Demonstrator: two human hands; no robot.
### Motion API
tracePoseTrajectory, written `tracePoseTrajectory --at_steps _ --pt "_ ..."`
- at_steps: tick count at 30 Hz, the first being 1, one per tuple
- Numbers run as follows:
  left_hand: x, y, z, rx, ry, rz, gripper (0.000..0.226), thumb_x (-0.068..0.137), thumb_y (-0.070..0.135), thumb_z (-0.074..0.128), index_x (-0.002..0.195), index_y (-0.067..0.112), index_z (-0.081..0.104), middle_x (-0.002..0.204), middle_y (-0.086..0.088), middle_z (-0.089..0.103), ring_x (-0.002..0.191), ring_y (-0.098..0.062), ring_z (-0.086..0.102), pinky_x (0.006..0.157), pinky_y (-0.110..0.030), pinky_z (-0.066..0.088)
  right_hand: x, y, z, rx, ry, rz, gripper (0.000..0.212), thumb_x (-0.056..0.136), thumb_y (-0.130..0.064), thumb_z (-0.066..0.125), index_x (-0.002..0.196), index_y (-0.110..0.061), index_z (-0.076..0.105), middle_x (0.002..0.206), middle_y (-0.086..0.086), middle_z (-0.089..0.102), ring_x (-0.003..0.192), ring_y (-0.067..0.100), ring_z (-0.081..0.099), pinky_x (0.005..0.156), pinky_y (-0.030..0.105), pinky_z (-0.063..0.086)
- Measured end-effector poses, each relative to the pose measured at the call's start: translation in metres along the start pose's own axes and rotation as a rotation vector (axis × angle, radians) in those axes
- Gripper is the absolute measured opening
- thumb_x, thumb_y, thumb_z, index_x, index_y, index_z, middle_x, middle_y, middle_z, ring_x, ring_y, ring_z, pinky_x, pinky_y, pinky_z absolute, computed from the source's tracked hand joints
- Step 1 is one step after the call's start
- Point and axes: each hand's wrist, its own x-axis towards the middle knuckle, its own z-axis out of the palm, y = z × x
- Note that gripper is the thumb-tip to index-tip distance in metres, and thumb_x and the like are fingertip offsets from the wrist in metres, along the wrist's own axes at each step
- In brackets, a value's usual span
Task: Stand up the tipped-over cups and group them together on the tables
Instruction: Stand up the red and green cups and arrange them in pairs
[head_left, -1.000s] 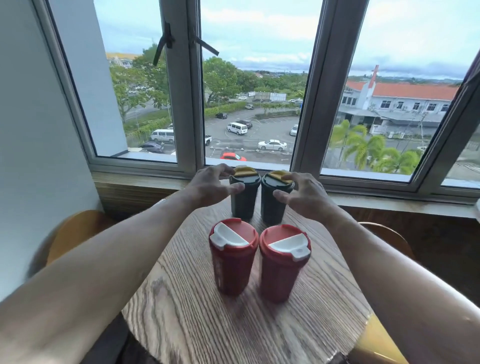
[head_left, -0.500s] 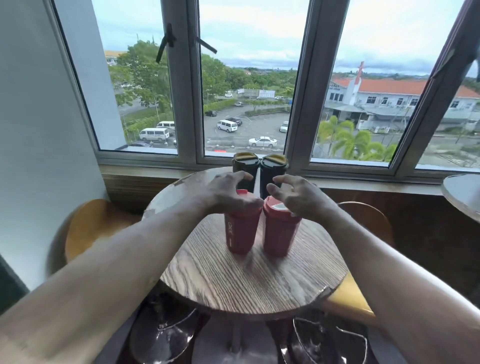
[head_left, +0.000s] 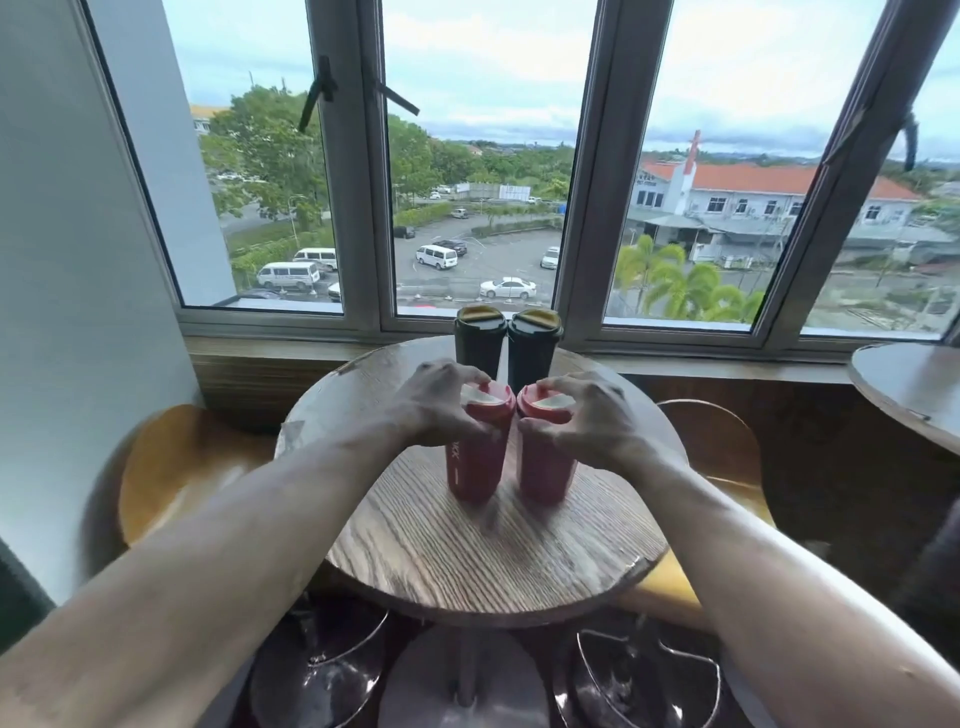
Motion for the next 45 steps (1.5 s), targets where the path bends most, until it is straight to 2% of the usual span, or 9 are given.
tracePoseTrajectory --at_steps 6,10,14,18,23,31,36,41,45 --pt "0.028 -0.009 0.003 -0.031 0.045 -0.043 0.074 0.058 0.049 0.081 0.124 0.024 0.061 0.126 -0.01 0.057 0.116 -0.025 0.053 0.09 -0.031 0.042 0.025 0.004 -0.001 0.052 0.038 -0.022 0.055 0.071 -0.046 0.08 0.121 -0.026 0.067 0.127 0.005 0.06 0.118 0.023 0.056 0.098 0.027 0.039" --pt "0.051 -0.013 0.003 -0.029 0.069 -0.06 0.073 0.059 0.047 0.082 0.124 0.024 0.061 0.127 -0.007 0.06 0.114 -0.022 0.054 0.083 -0.026 0.037 0.052 0.012 0.0 0.05 0.04 -0.027 0.054 0.071 -0.048 0.08 0.12 -0.027 0.068 0.122 0.005 0.06 0.117 0.021 0.053 0.09 0.022 0.034" --pt "0.073 -0.018 0.004 -0.034 0.081 -0.077 0.073 0.059 0.047 0.082 0.125 0.026 0.061 0.129 -0.005 0.06 0.114 -0.02 0.054 0.082 -0.024 0.036 0.074 0.017 0.0 0.081 0.037 -0.018 0.057 0.073 -0.044 0.08 0.124 -0.022 0.066 0.128 0.005 0.058 0.122 0.02 0.05 0.09 0.016 0.028" --pt "0.091 -0.021 0.007 -0.028 0.083 -0.087 0.071 0.06 0.047 0.082 0.125 0.025 0.061 0.128 -0.006 0.059 0.116 -0.022 0.053 0.083 -0.026 0.036 0.092 0.024 0.003 0.083 0.039 -0.017 0.059 0.072 -0.045 0.081 0.124 -0.022 0.065 0.129 0.007 0.059 0.123 0.021 0.05 0.097 0.025 0.033" --pt "0.106 -0.028 0.01 -0.03 0.086 -0.103 0.071 0.059 0.049 0.081 0.122 0.025 0.062 0.128 -0.006 0.059 0.115 -0.023 0.054 0.082 -0.026 0.036 0.108 0.031 0.007 0.114 0.048 -0.012 0.066 0.07 -0.047 0.081 0.128 -0.023 0.062 0.13 0.01 0.057 0.123 0.023 0.05 0.091 0.021 0.031" --pt "0.115 -0.035 0.009 -0.049 0.087 -0.112 0.067 0.06 0.046 0.082 0.12 0.026 0.063 0.127 -0.008 0.06 0.115 -0.024 0.054 0.083 -0.028 0.038 0.113 0.031 0.01 0.208 0.081 -0.086 0.081 0.067 -0.037 0.086 0.134 -0.022 0.044 0.129 0.002 0.058 0.101 0.006 0.047 0.082 0.011 0.028" --pt "0.115 -0.036 0.007 -0.048 0.056 -0.11 0.065 0.063 0.042 0.082 0.122 0.028 0.06 0.133 -0.008 0.055 0.12 -0.025 0.05 0.086 -0.027 0.035 0.114 0.033 0.01 0.193 0.064 -0.084 0.088 0.066 -0.042 0.086 0.138 -0.026 0.038 0.131 0.002 0.054 0.108 0.007 0.046 0.088 0.017 0.029" --pt "0.113 -0.035 0.008 -0.04 0.024 -0.107 0.067 0.064 0.043 0.081 0.125 0.031 0.055 0.134 -0.007 0.051 0.121 -0.023 0.048 0.086 -0.027 0.034 0.115 0.035 0.013 0.186 0.043 -0.095 0.093 0.066 -0.044 0.085 0.142 -0.025 0.034 0.14 0.005 0.048 0.123 0.018 0.048 0.093 0.021 0.029" --pt "0.112 -0.035 0.009 -0.052 0.021 -0.107 0.075 0.063 0.047 0.081 0.129 0.031 0.052 0.136 -0.006 0.049 0.123 -0.023 0.047 0.089 -0.028 0.035 0.114 0.035 0.013 0.187 0.052 -0.114 0.096 0.066 -0.043 0.086 0.143 -0.025 0.031 0.14 0.004 0.047 0.124 0.018 0.047 0.094 0.021 0.029"
